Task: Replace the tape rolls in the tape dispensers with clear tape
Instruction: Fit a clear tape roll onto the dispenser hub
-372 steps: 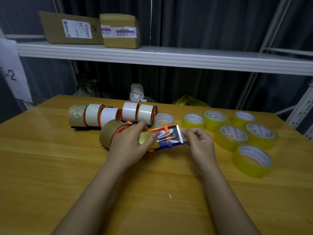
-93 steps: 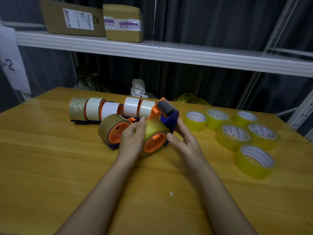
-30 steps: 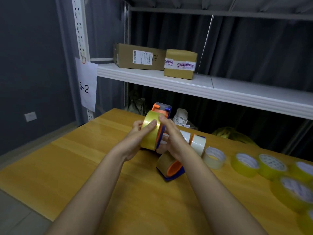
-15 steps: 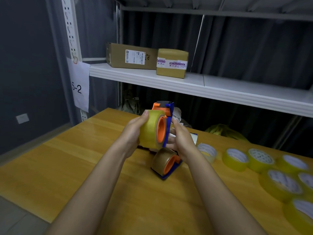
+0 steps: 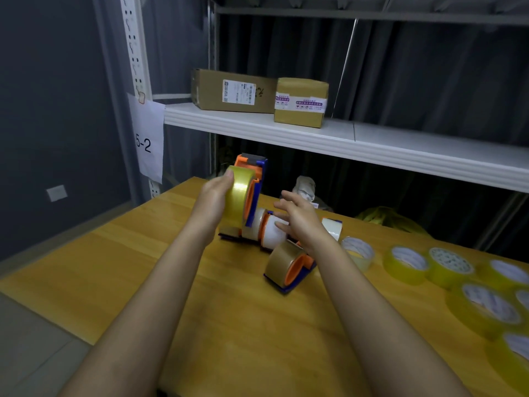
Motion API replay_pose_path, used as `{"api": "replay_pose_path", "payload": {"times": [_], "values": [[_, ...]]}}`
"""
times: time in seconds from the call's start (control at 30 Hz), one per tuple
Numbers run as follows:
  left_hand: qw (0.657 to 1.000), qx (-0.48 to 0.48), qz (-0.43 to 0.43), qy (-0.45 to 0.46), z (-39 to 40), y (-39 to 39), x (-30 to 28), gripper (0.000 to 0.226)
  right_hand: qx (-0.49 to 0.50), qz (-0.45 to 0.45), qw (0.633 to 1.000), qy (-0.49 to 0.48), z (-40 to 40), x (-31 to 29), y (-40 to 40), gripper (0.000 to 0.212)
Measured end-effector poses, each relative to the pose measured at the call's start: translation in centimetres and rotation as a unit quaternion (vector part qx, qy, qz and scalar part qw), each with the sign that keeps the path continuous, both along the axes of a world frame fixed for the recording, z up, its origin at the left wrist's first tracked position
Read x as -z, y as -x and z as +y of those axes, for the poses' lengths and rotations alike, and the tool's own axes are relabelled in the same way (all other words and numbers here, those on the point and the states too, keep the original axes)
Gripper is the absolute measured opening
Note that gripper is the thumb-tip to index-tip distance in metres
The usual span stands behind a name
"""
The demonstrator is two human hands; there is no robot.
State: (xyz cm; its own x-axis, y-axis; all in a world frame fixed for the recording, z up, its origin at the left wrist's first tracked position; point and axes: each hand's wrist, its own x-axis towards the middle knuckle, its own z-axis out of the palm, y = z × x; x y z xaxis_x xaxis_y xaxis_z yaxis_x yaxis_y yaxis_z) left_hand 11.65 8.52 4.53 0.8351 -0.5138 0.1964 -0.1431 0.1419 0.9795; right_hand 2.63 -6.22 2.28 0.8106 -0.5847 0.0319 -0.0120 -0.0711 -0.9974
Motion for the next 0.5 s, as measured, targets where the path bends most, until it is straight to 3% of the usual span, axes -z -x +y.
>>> {"api": "replay_pose_path", "payload": {"times": [0.27, 0.4, 0.5], "values": [[0.981, -0.153, 0.051, -0.105, 2.7, -7.1, 1.5, 0.035, -0.024, 0.053, 0.984, 0.169, 0.8, 0.6, -3.6, 0.031], [0.973, -0.165, 0.085, -0.135, 3.2, -9.7, 3.2, 0.058, -0.035, 0.048, 0.982, 0.18, 1.0, 0.6, -5.1, 0.029], [0.972, -0.152, 0.087, -0.156, 2.6, -10.9, 4.5, 0.058, -0.039, 0.037, 0.982, 0.183, 1.0, 0.9, -5.8, 0.028]]}}
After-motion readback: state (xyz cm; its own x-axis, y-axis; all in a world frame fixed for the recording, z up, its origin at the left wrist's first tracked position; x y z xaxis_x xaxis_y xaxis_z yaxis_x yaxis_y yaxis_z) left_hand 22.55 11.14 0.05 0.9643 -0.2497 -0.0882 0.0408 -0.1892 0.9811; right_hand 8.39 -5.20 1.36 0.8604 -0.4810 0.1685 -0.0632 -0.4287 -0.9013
